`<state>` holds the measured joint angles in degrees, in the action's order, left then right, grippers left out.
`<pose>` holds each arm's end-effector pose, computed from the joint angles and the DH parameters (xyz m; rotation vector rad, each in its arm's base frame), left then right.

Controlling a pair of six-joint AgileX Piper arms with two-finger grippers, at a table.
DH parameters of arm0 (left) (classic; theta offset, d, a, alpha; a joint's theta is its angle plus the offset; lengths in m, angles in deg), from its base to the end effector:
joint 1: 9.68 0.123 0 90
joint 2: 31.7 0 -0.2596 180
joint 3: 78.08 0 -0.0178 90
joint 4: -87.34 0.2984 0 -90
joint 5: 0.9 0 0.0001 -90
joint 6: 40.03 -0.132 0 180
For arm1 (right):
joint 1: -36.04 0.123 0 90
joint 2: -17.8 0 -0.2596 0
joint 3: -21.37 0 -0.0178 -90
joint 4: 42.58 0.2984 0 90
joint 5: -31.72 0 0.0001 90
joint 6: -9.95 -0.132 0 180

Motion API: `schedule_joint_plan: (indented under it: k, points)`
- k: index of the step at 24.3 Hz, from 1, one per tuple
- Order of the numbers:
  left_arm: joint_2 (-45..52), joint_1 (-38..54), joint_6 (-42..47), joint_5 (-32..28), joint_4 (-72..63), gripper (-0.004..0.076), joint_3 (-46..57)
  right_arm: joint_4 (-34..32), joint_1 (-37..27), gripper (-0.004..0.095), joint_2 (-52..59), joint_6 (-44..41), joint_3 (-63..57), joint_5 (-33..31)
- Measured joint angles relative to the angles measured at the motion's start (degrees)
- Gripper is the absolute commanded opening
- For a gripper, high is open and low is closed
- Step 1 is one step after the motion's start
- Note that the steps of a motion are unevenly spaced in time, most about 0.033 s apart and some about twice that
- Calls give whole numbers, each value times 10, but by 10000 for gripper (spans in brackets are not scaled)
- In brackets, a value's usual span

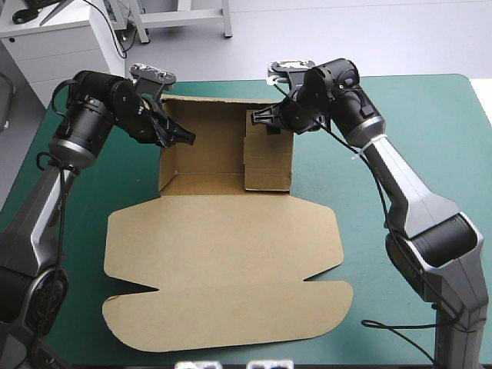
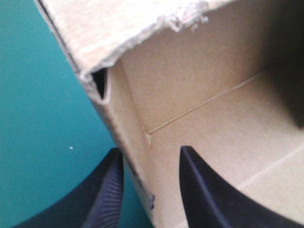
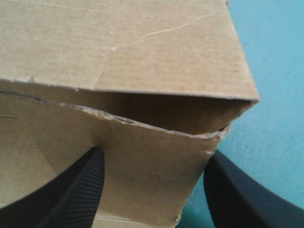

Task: Fold the box

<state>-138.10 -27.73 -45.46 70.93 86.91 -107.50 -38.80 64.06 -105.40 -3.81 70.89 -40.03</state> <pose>0.4069 -0.1336 0.3436 0.5286 2.5456 -0.0898 0.4360 0.2414 0.3327 -0.3184 2.5577 0.3692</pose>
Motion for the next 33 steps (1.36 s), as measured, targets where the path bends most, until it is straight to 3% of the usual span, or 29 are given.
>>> schedule_joint_plan:
  k: [16, 21, 33]
  points:
    - [-35, 0, 0, -2, 52, 261, 28, -29, 1, 553, -42, 7, 0, 1]
    - [-58, -2, 0, -17, 71, 261, 28, -38, 1, 553, -63, 27, 0, 44]
    - [-58, -3, -2, -71, 139, 261, 28, -137, 1, 553, -63, 36, 33, 66]
